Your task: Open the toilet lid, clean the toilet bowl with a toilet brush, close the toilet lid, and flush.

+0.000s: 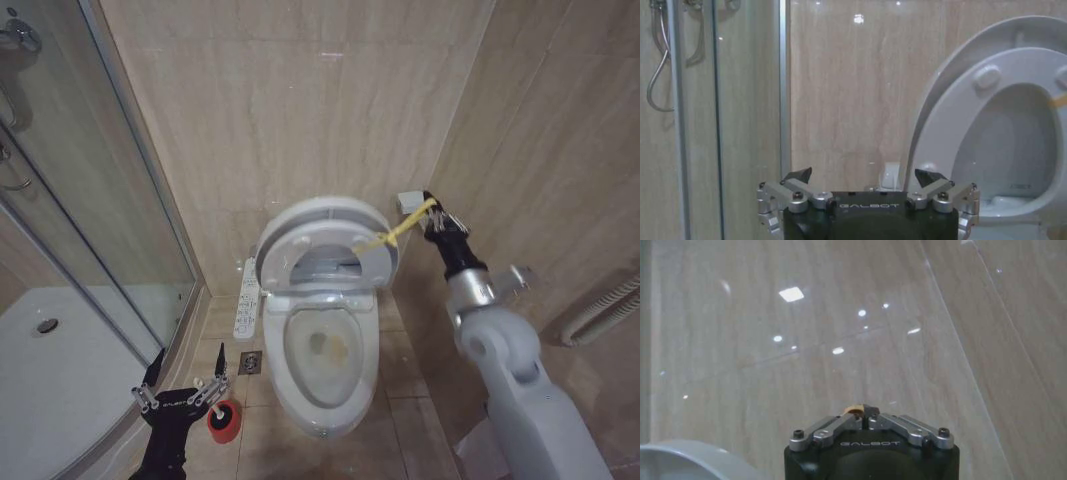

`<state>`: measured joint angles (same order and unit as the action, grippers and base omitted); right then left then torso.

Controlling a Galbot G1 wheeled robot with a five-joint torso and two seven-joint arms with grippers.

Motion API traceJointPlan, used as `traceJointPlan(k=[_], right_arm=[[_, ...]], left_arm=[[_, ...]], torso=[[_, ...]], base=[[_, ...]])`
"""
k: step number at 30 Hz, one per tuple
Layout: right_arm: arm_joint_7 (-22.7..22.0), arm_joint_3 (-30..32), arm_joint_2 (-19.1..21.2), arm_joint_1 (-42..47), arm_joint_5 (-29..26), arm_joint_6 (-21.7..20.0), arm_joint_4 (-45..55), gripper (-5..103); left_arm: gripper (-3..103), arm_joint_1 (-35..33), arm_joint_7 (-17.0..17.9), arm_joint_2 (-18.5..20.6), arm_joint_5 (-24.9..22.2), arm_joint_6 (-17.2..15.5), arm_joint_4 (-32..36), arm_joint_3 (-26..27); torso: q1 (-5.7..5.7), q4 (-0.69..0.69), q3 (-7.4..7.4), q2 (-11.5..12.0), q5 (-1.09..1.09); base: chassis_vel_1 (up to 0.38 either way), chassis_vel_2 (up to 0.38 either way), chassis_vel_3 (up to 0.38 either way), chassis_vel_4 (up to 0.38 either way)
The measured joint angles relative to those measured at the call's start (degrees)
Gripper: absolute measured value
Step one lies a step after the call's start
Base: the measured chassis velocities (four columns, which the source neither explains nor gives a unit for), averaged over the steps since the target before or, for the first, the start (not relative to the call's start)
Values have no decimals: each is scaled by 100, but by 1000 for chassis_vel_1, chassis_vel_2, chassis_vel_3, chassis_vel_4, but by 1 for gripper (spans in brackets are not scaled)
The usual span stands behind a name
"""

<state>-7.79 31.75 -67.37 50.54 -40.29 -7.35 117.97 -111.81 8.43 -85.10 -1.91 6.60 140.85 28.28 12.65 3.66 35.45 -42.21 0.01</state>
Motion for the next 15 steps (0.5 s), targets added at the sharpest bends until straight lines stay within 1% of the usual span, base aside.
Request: traceJointPlan(k=[2, 3, 4, 6, 8, 12, 13, 15], right_arm=[[-198, -125, -156, -655, -190, -124, -392, 1], [-262, -168, -231, -856, -229, -157, -515, 1], [-262, -168, -231, -856, -229, -157, -515, 1], [-365, -283, -442, -1294, -278, -194, -827, 1], [-366, -325, -519, -1429, -259, -183, -952, 1], [-261, -563, -852, -1972, -116, -1, -1598, 1], [-261, -563, -852, -1972, -116, -1, -1598, 1], [-195, -685, -999, -2145, 25, 112, -1849, 1]], left_arm=[[100, 0, 0, -1, 0, 0, 0, 1], [100, 0, 0, -2, 0, 0, 0, 0], [100, 0, 0, -2, 0, 0, 0, 0], [100, 0, 1, -2, 0, 0, 0, 2], [100, 0, 1, -2, 0, 0, 0, 1], [100, 0, 1, -2, 0, 0, 0, 1], [100, 0, 1, -2, 0, 0, 0, 1], [100, 0, 0, -2, 0, 0, 0, 1]], torso=[[0, -2, 0, 0, -1], [1, -3, 0, 0, -2], [1, -3, 0, 0, -2], [1, -2, 0, 0, -2], [1, 0, 0, 0, -3], [-1, 4, -1, 0, -2], [-1, 4, -1, 0, -2], [0, 4, -1, -1, -2]], base=[[0, 0, 0, 0], [0, 0, 0, 0], [0, 0, 0, 0], [0, 0, 0, 0], [0, 0, 0, 0], [0, 0, 0, 0], [0, 0, 0, 0], [0, 0, 0, 0]])
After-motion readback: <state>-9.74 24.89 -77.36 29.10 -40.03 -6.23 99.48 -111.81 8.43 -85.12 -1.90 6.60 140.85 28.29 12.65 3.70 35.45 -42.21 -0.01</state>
